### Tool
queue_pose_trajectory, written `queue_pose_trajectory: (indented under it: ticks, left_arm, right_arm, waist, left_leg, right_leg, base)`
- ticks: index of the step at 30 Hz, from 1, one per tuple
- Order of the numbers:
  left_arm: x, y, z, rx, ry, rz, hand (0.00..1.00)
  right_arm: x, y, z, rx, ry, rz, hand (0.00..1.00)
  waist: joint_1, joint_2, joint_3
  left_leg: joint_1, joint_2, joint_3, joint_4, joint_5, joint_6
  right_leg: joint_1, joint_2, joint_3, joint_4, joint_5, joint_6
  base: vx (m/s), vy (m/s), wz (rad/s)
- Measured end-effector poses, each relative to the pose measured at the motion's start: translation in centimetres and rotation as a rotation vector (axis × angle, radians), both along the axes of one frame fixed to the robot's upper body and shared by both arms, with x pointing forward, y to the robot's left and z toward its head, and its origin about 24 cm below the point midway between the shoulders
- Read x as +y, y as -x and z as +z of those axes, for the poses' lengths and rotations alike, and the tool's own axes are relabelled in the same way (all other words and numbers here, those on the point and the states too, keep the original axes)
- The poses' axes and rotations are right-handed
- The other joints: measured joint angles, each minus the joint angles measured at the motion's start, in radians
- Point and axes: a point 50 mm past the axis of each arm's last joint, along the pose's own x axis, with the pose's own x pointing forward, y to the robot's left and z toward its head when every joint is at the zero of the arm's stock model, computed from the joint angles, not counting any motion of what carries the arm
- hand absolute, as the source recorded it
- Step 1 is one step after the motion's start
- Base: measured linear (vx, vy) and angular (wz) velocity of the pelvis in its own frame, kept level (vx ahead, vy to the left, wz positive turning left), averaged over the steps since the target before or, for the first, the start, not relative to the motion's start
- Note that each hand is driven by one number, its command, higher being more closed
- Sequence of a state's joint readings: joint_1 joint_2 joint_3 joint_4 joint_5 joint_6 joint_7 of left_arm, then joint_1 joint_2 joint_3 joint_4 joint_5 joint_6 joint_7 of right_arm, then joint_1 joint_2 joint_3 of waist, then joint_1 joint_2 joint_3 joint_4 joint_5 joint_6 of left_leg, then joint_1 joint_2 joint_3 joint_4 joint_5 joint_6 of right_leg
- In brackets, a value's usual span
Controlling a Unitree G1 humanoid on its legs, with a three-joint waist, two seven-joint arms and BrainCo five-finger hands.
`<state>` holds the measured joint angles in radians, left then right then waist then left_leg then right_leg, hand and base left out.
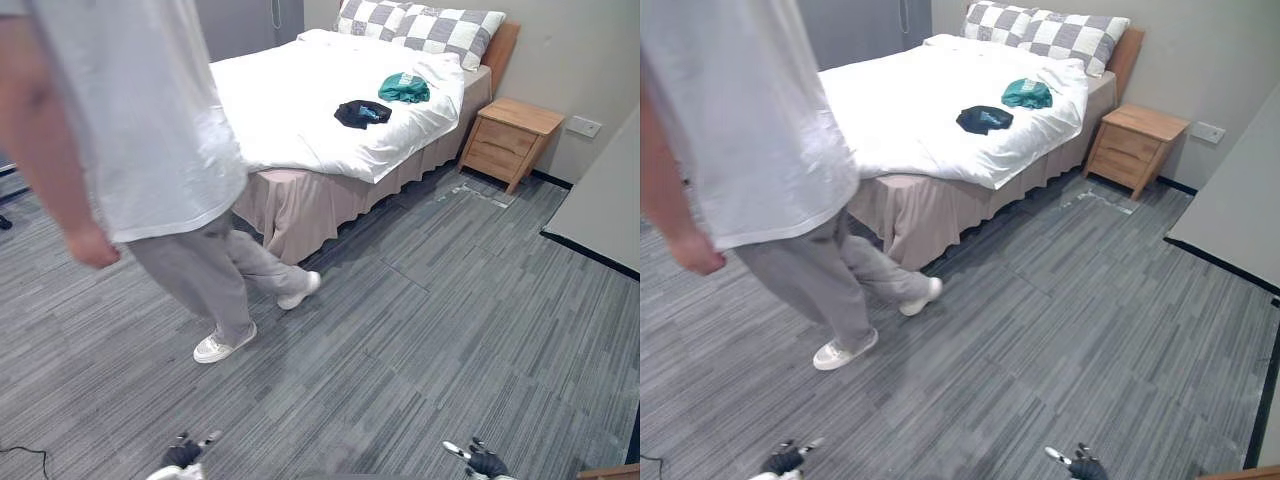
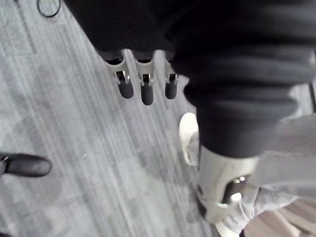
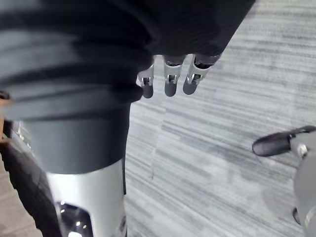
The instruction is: Tidy the bed and pick cloth on bed and put in laundry
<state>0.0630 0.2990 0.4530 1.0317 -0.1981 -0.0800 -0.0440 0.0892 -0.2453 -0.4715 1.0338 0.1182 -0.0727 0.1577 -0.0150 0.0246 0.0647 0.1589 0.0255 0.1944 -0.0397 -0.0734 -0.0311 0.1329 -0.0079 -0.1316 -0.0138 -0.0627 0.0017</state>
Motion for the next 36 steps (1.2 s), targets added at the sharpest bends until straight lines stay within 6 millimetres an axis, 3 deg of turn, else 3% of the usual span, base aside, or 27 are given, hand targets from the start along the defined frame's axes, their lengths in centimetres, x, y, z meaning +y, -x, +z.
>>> queue_pose_trajectory:
  ticks: [6, 18, 20, 21, 22, 24, 27, 28, 30, 32, 33, 34, 35, 36]
  left_arm:
    - [-0.5, 0.1, -0.3, -0.01, 0.023, 0.024, 0.0]
    - [-4.3, 0.7, -2.0, 0.005, 0.13, 0.021, 0.0]
    - [-4.4, 0.8, -2.1, 0.001, 0.14, 0.028, 0.0]
    - [-4.6, 0.7, -2.1, 0.004, 0.142, 0.013, 0.0]
    - [-4.8, 0.6, -2.2, 0.007, 0.148, 0.003, 0.0]
    - [-5.0, 0.3, -2.2, -0.001, 0.157, -0.005, 0.0]
    - [-4.9, 0.6, -2.2, -0.007, 0.168, 0.024, 0.0]
    - [-4.8, 0.6, -2.1, -0.011, 0.169, 0.03, 0.0]
    - [-4.3, 0.3, -1.9, -0.02, 0.156, 0.021, 0.0]
    - [-3.8, -0.8, -1.4, -0.046, 0.143, 0.01, 0.0]
    - [-3.6, -1.0, -1.3, -0.052, 0.137, 0.007, 0.0]
    - [-3.5, -1.5, -1.1, -0.07, 0.137, 0.005, 0.0]
    - [-3.7, -2.1, -1.0, -0.094, 0.15, 0.009, 0.0]
    - [-3.9, -2.2, -0.9, -0.1, 0.155, 0.006, 0.0]
  right_arm:
    - [-0.1, -1.2, 0.6, -0.054, 0.006, 0.027, 0.0]
    - [0.3, -1.2, 0.5, -0.061, -0.005, 0.037, 0.0]
    - [0.7, -1.6, 0.4, -0.071, -0.017, 0.043, 0.0]
    - [1.2, -2.0, 0.3, -0.08, -0.032, 0.049, 0.0]
    - [1.6, -1.9, 0.1, -0.07, -0.041, 0.054, 0.0]
    - [3.1, -2.1, -0.5, -0.037, -0.067, 0.107, 0.0]
    - [3.8, -1.0, -1.1, 0.016, -0.081, 0.128, 0.0]
    - [3.9, -0.7, -1.2, 0.023, -0.085, 0.127, 0.0]
    - [4.1, -0.9, -1.2, 0.012, -0.089, 0.132, 0.0]
    - [4.3, -1.0, -1.1, 0.003, -0.093, 0.132, 0.0]
    - [4.3, -0.9, -1.2, 0.006, -0.095, 0.132, 0.0]
    - [4.4, -0.5, -1.3, 0.017, -0.1, 0.13, 0.0]
    - [4.4, -0.1, -1.3, 0.028, -0.102, 0.126, 0.0]
    - [4.3, 0.0, -1.2, 0.025, -0.101, 0.124, 0.0]
  waist:
    - [-0.003, 0.003, 0.003]
    - [-0.003, 0.011, 0.012]
    - [-0.002, 0.0, 0.033]
    - [0.0, -0.021, 0.055]
    - [-0.004, -0.029, 0.058]
    - [-0.001, -0.026, 0.106]
    - [-0.006, -0.019, 0.137]
    - [-0.009, -0.012, 0.139]
    - [-0.023, -0.011, 0.141]
    - [-0.031, -0.014, 0.147]
    - [-0.031, -0.014, 0.149]
    - [-0.029, -0.012, 0.157]
    - [-0.034, 0.022, 0.164]
    - [-0.041, 0.034, 0.16]
  left_leg:
    - [0.011, 0.001, 0.005, -0.01, -0.003, -0.006]
    - [0.029, 0.002, 0.011, -0.007, -0.011, -0.014]
    - [0.014, -0.003, 0.025, 0.048, -0.06, -0.009]
    - [-0.008, -0.01, 0.033, 0.115, -0.112, 0.001]
    - [-0.022, -0.017, 0.036, 0.145, -0.131, 0.007]
    - [-0.013, -0.014, 0.05, 0.186, -0.147, 0.019]
    - [0.031, 0.011, 0.046, 0.193, -0.154, 0.007]
    - [0.036, 0.041, 0.037, 0.193, -0.162, -0.009]
    - [0.032, 0.087, 0.019, 0.179, -0.165, -0.046]
    - [0.048, 0.141, 0.005, 0.16, -0.188, -0.101]
    - [0.061, 0.156, 0.006, 0.158, -0.2, -0.119]
    - [0.098, 0.187, 0.007, 0.152, -0.237, -0.145]
    - [0.137, 0.245, 0.011, 0.143, -0.275, -0.094]
    - [0.144, 0.254, 0.006, 0.143, -0.285, -0.029]
  right_leg:
    - [0.008, 0.001, -0.009, -0.01, -0.002, 0.02]
    - [0.003, 0.001, 0.0, 0.04, -0.025, 0.021]
    - [-0.041, -0.016, 0.008, 0.159, -0.102, 0.003]
    - [-0.095, -0.043, 0.005, 0.275, -0.176, 0.034]
    - [-0.135, -0.063, 0.003, 0.361, -0.211, 0.052]
    - [-0.316, -0.137, -0.059, 0.752, -0.185, 0.083]
    - [-0.364, -0.158, -0.084, 0.782, -0.227, 0.08]
    - [-0.38, -0.138, -0.082, 0.69, -0.223, 0.078]
    - [-0.409, -0.116, -0.081, 0.472, -0.155, 0.078]
    - [-0.436, -0.122, -0.044, 0.199, 0.021, 0.086]
    - [-0.443, -0.125, -0.03, 0.167, 0.055, 0.091]
    - [-0.451, -0.132, -0.031, 0.179, 0.131, 0.11]
    - [-0.483, -0.099, -0.067, 0.329, 0.123, 0.098]
    - [-0.509, -0.093, -0.083, 0.41, 0.069, 0.084]
  base:
    - [0.0, -0.025, -0.01]
    - [-0.03, -0.024, -0.02]
    - [-0.1, -0.026, -0.17]
    - [-0.1, -0.018, -0.08]
    - [-0.07, -0.028, -0.2]
    - [0.01, -0.028, -0.12]
    - [0.17, -0.043, 0.05]
    - [0.22, -0.151, 0.21]
    - [0.27, -0.219, 0.29]
    - [0.36, -0.331, 0.21]
    - [0.41, -0.409, 0.01]
    - [0.45, -0.451, 0.0]
    - [0.46, -0.461, 0.12]
    - [0.49, -0.425, 0.22]
